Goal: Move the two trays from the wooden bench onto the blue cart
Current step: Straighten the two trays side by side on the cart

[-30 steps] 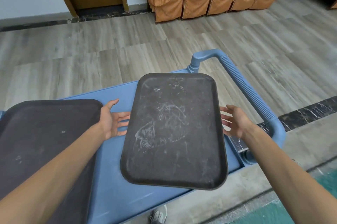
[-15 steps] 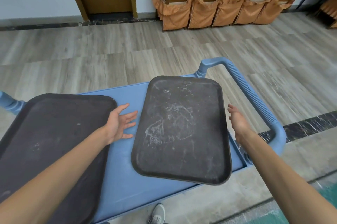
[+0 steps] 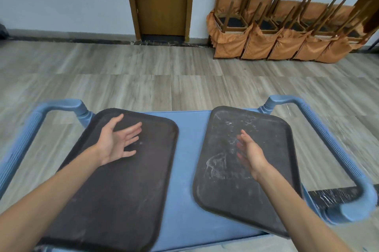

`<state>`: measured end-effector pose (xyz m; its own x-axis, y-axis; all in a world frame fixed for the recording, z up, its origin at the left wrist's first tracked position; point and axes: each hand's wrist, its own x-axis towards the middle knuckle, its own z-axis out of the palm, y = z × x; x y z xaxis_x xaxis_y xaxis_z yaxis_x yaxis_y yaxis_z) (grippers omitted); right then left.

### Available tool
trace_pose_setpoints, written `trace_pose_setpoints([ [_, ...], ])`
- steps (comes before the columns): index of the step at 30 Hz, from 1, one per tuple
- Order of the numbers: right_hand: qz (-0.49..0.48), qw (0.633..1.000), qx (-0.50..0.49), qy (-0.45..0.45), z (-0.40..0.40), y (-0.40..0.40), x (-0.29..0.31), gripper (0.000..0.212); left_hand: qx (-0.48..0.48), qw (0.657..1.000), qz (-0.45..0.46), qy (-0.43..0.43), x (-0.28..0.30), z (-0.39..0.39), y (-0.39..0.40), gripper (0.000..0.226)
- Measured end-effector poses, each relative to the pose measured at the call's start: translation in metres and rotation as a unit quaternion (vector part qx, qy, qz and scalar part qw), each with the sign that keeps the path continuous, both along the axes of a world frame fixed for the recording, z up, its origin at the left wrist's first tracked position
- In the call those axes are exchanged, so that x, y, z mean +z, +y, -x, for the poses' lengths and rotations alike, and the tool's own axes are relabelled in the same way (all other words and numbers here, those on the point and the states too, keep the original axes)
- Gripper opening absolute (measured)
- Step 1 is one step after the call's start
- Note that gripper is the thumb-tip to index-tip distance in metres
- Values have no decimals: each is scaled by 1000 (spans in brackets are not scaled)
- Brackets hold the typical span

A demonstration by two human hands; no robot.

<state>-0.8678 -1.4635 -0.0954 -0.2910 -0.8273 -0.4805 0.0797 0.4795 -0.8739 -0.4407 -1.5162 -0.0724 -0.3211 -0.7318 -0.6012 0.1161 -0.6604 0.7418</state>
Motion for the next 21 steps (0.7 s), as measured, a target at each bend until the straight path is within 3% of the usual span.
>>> trace_pose_setpoints([
  [7,-38,995,35,-84,-120,-3,-11,37,66,987,45,-139,5,-105,25,79],
  [12,-91,992,52,-73,-179,6,-27,49,90,960,61,-259,-7,-152,39,70],
  [17,-124,987,50,-86,-212,17,-35,52,121,968,-23,-220,-18,-173,43,77],
  [21,-139,984,35,-103,-220,24,-36,38,147,971,-49,-183,-22,-183,39,83],
])
